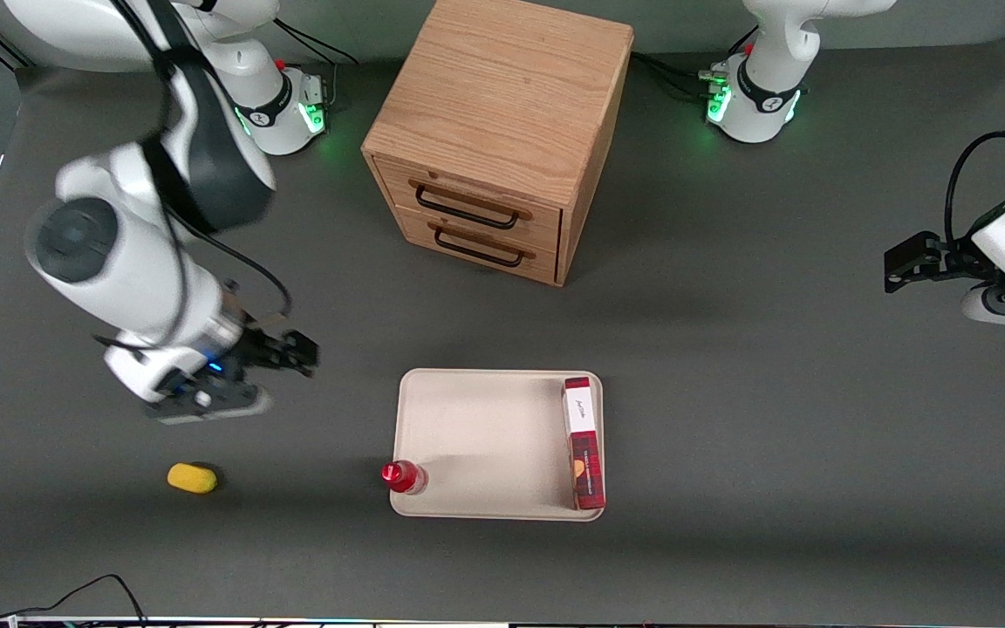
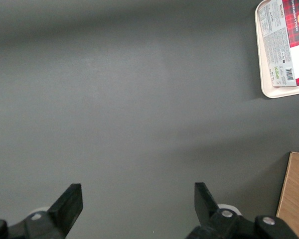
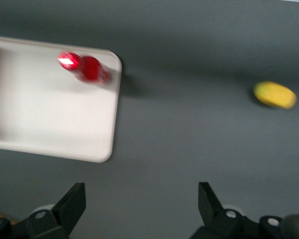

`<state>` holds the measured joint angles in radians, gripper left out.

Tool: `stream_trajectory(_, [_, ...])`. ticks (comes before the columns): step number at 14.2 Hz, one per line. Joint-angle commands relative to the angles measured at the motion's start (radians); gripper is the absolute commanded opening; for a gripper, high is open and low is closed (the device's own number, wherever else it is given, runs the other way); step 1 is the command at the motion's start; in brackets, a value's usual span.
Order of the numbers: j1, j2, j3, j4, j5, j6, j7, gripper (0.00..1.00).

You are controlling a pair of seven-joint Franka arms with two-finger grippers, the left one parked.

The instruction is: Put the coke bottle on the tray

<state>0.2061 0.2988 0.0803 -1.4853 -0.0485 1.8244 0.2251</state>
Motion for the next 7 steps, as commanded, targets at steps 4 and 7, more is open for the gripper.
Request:
stream_trajectory(4, [-0.175,-0.358,0.009,-0.233,0.021,-0.143,-0.101,1.00])
stream_trajectory(7, [-0.224,-0.406,0.004,-0.182,0.045,-0.230,-0.130,1.00])
